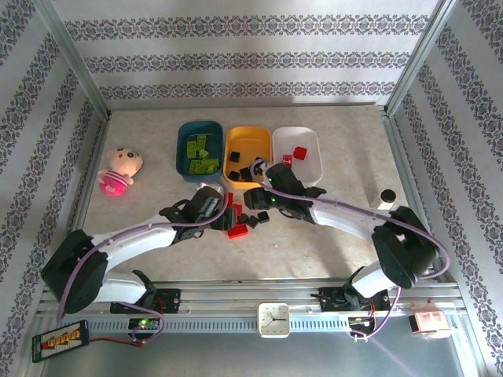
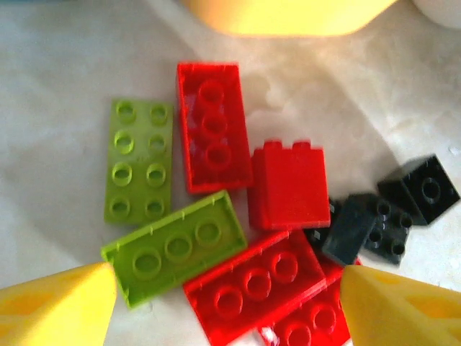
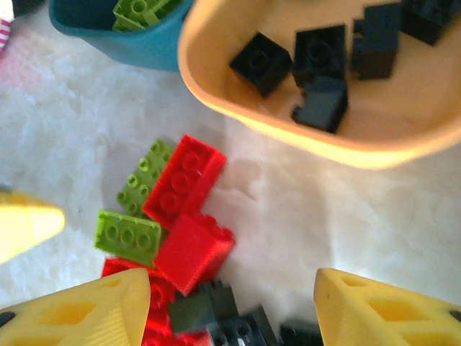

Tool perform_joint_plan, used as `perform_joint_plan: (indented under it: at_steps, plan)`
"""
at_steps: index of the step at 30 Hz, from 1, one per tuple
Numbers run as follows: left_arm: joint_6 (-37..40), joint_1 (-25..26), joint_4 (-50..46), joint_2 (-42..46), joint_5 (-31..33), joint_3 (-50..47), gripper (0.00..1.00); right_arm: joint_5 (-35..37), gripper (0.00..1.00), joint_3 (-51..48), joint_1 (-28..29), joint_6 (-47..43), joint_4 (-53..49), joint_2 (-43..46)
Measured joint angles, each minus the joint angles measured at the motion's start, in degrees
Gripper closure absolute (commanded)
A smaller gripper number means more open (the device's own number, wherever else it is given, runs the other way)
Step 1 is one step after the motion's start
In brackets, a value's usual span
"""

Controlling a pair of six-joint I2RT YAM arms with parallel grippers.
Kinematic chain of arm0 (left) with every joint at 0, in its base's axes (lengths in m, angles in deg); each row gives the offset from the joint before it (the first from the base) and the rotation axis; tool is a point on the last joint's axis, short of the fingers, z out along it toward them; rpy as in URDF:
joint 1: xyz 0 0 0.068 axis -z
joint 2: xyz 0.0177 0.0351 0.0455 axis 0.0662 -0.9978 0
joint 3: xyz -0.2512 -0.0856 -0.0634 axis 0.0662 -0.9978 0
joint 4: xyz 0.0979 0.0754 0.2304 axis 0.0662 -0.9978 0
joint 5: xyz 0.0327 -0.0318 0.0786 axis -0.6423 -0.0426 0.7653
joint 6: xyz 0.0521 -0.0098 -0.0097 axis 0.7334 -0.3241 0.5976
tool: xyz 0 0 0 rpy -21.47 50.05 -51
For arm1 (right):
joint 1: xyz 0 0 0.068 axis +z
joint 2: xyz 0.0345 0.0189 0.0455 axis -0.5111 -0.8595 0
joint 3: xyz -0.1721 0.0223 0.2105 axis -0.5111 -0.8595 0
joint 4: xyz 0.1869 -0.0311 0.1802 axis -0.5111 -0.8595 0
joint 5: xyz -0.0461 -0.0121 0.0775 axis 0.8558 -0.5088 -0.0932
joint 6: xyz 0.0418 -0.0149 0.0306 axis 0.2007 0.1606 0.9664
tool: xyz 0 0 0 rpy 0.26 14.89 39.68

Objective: Sort the legos into containers by color
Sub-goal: Pick up the lego from the center of the table.

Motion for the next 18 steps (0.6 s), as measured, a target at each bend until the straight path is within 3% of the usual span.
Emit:
perform_joint_plan:
  at_steps: [9,18]
  plan:
    - [7.2,-3.8,0.1,-16.8,2.9,13.8,0.36,1.9,0.38,-9.4,-1.2,1.3,0.8,14.5]
    - [10.9,-4.5,-0.1,-24.1,4.0,19.2,0.41,2.7,0.38,-12.2,-1.9,1.5,-0.5,22.6]
